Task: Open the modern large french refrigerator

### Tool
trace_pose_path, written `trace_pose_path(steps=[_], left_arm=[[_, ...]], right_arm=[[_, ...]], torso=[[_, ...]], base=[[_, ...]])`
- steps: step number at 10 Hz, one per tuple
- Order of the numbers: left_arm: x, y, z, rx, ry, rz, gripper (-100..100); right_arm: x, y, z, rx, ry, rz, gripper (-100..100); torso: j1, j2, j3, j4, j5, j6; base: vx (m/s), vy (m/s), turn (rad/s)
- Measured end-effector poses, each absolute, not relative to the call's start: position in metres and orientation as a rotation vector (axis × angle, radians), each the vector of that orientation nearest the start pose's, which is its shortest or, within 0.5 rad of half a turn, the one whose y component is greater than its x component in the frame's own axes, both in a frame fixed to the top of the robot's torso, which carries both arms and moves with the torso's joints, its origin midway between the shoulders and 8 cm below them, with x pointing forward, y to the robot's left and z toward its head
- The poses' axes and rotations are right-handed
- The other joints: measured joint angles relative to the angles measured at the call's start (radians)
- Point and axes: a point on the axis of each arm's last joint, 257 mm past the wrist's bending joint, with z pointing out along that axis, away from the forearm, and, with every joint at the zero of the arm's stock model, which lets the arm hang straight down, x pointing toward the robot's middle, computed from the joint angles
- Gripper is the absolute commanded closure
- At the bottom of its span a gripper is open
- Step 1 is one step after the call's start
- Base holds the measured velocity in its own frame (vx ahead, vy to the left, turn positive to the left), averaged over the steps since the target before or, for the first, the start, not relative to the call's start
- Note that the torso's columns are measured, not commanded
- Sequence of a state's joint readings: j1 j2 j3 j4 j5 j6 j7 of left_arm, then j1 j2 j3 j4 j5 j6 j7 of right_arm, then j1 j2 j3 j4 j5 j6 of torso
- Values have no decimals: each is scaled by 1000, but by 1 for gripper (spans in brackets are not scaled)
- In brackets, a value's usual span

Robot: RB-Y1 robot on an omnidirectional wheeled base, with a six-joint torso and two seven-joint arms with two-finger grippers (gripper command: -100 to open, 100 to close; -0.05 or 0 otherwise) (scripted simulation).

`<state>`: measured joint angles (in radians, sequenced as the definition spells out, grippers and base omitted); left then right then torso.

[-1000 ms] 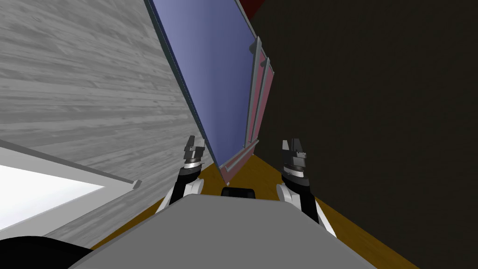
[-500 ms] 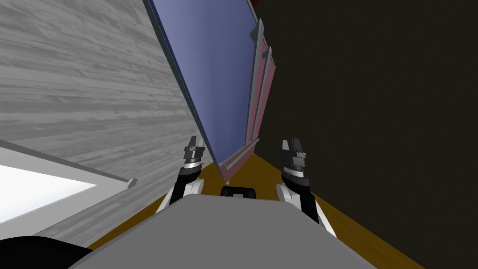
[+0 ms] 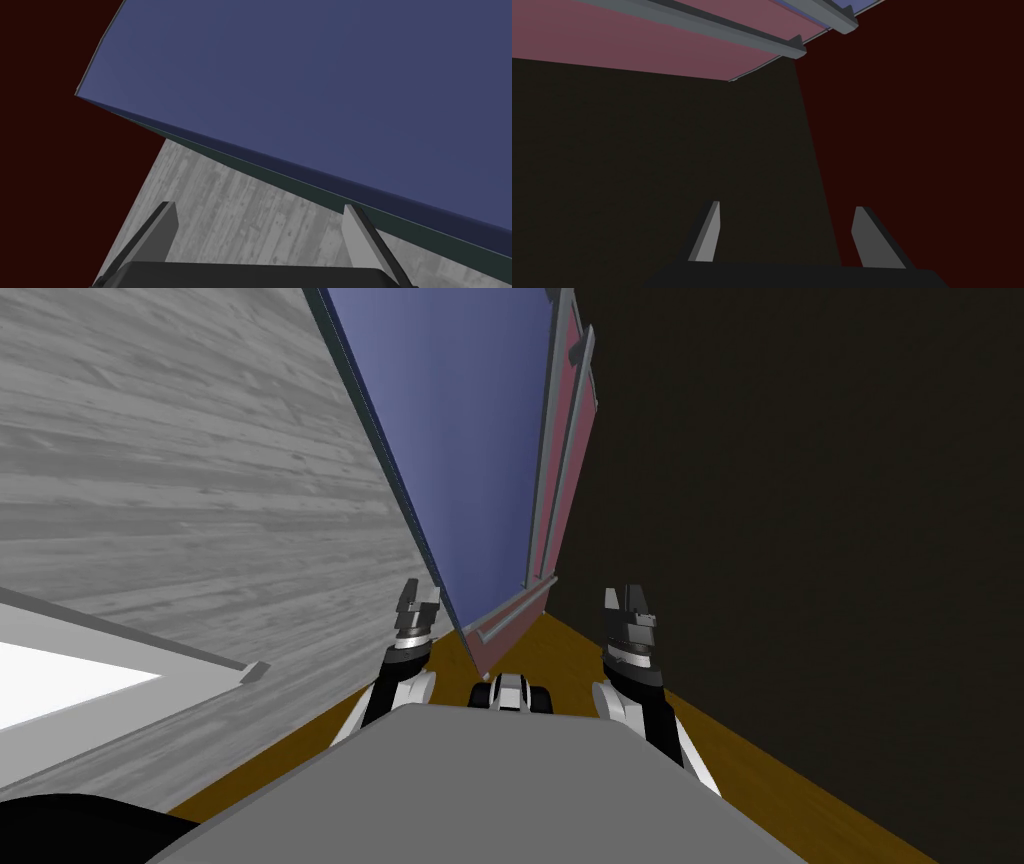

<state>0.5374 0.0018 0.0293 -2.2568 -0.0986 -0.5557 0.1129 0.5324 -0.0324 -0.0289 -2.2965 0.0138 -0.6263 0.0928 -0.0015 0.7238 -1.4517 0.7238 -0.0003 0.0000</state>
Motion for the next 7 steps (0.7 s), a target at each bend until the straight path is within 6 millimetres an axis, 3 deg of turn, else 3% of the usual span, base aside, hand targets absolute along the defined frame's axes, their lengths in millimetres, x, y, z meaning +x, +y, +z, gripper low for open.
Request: trace_pose_path(steps=[7], left_arm=[[347, 277, -17, -615, 744, -1367, -100]], right_arm=[[315, -280, 45, 495, 588, 1195, 0]], torso=[[-4, 0, -34, 9, -1, 5]], base=[[62, -84, 13]])
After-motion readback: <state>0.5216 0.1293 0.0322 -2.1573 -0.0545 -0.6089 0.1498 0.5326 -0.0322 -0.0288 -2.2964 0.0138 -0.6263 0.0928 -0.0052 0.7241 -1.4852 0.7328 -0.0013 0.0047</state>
